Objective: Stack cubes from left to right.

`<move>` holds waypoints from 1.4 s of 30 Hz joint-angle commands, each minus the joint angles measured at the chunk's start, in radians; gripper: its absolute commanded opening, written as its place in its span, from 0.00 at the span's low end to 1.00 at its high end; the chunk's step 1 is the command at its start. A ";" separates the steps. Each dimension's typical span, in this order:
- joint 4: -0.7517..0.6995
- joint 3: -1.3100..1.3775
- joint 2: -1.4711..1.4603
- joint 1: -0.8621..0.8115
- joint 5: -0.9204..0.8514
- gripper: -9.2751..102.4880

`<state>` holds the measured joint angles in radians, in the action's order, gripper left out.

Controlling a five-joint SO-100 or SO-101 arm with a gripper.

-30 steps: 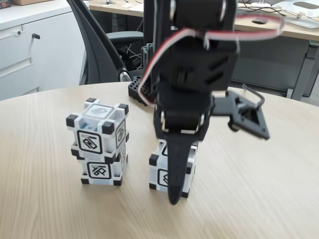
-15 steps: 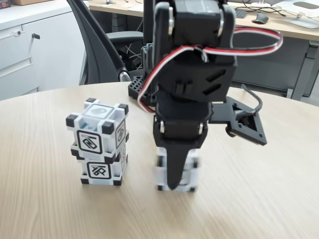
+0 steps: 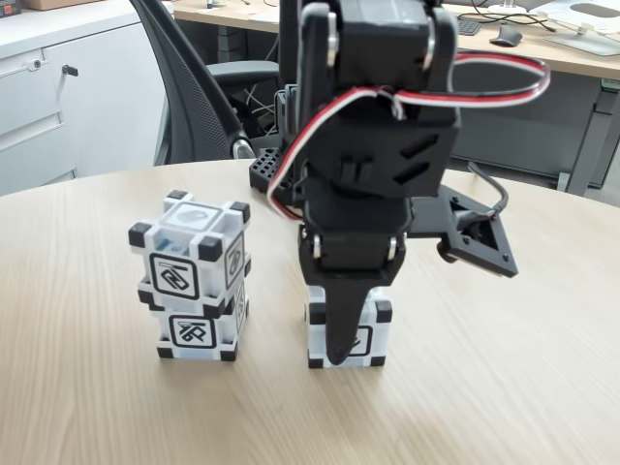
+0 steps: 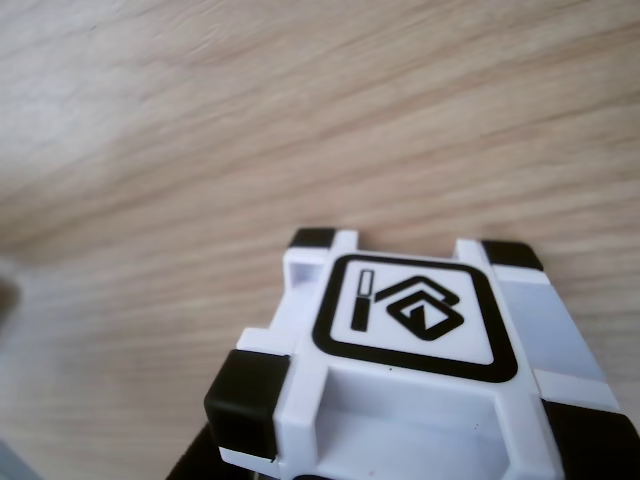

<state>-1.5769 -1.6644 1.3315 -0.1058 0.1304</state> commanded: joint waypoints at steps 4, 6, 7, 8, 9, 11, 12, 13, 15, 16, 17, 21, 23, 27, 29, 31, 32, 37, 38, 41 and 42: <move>-0.017 0.018 0.207 -0.005 -0.041 0.08; -0.018 0.018 0.250 -0.005 -0.044 0.08; -0.018 0.020 0.273 -0.005 -0.043 0.08; -0.018 0.020 0.291 -0.005 -0.043 0.08; -0.018 0.020 0.308 -0.003 -0.040 0.08; -0.021 0.018 0.341 -0.003 -0.026 0.08; -0.021 0.012 0.360 -0.003 -0.023 0.08; -0.023 0.008 0.382 -0.003 -0.023 0.08; -0.023 0.006 0.434 -0.003 -0.020 0.08; -0.023 0.006 0.463 -0.003 -0.018 0.08; -0.025 0.006 0.491 -0.003 -0.015 0.08; -0.069 0.009 0.565 -0.003 0.002 0.08; -0.101 0.009 0.571 -0.003 0.026 0.08; -0.169 0.020 0.572 -0.003 0.063 0.08; -0.204 0.021 0.572 -0.003 0.071 0.08; -0.232 0.021 0.571 -0.008 0.080 0.08; -0.241 0.021 0.569 -0.012 0.081 0.08; -0.253 0.023 0.571 -0.021 0.066 0.08; -0.253 0.023 0.571 -0.021 0.063 0.08; -0.253 0.023 0.571 -0.023 0.040 0.08; -0.253 0.025 0.571 -0.025 0.029 0.08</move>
<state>-1.8147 -1.6659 1.8561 -0.1181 0.1841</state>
